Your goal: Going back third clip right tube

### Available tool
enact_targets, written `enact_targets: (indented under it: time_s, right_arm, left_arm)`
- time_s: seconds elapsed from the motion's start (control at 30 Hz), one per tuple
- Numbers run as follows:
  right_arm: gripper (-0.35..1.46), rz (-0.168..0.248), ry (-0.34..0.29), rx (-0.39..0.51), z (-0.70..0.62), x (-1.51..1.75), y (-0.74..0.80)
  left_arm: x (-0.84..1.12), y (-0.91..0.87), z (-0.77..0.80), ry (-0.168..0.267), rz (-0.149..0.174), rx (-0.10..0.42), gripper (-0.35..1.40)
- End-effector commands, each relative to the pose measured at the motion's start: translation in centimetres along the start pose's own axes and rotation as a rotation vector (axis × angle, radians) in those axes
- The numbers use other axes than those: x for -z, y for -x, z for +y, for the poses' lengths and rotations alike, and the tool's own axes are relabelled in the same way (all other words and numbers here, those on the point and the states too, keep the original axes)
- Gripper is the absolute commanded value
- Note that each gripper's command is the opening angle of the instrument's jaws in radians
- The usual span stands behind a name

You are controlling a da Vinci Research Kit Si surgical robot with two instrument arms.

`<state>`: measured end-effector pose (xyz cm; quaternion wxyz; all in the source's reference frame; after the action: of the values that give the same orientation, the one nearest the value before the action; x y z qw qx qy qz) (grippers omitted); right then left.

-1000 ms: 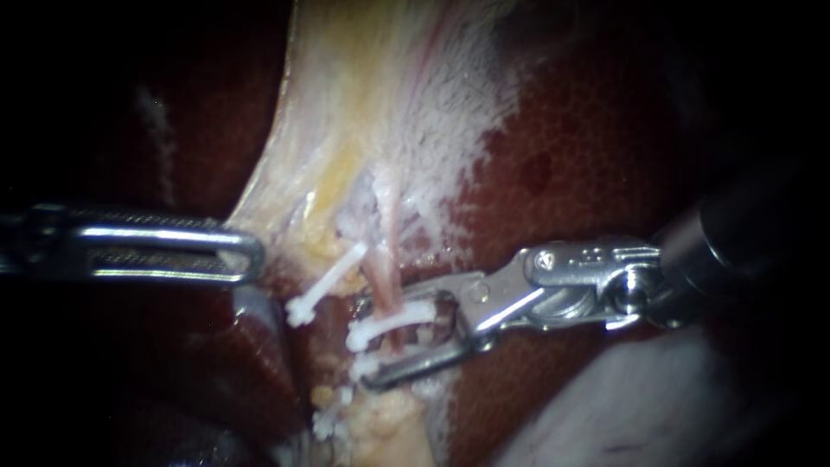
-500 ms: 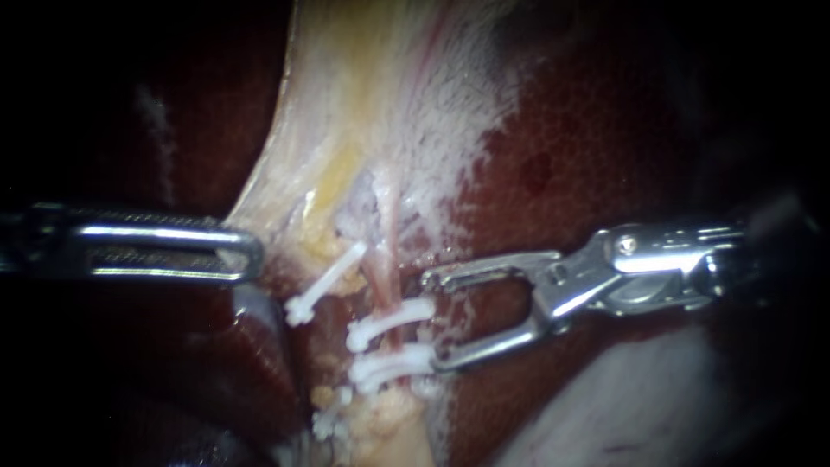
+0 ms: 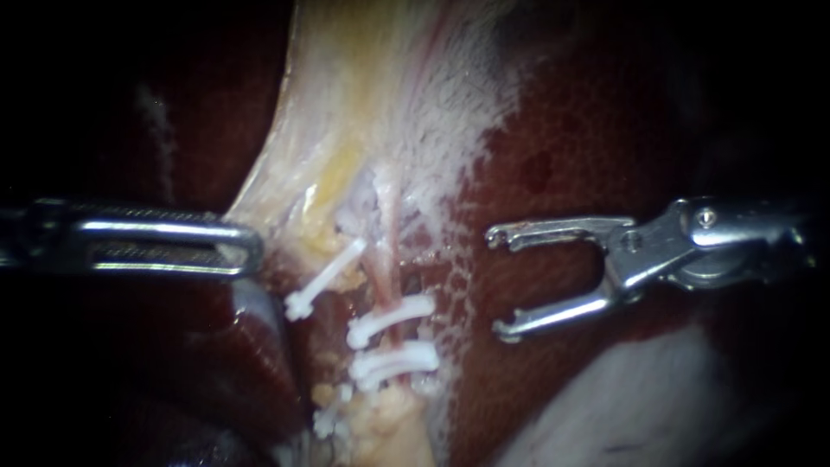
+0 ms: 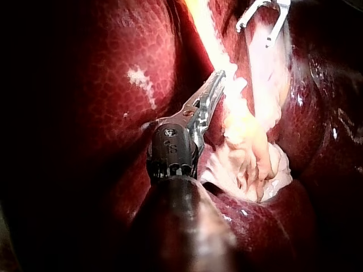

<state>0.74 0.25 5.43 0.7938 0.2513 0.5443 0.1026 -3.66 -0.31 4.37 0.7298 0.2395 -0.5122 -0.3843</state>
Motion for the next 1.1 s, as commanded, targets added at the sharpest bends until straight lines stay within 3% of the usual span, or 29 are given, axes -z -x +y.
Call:
enact_targets:
  time_s: [0.03,0.27,0.43,1.1]
  right_arm:
    - [0.6,0.0,-0.001,0.0,-0.01,-0.01,0.0]
    - [0.6,0.0,-0.001,0.001,-0.03,-0.01,0.0]
    - [0.6,0.0,-0.001,0.001,-0.03,-0.01,0.0]
    - [0.6,0.0,-0.002,0.001,-0.05,0.0,0.0]
  left_arm:
    - [0.0,-0.02,0.03,-0.001,0.0,0.0,-0.35]
    - [-0.17,-0.28,0.23,0.009,-0.007,-0.014,-0.35]
    - [-0.37,-0.5,0.25,0.01,0.014,-0.004,-0.35]
    - [-0.45,-0.55,0.22,0.0,0.018,0.004,-0.35]
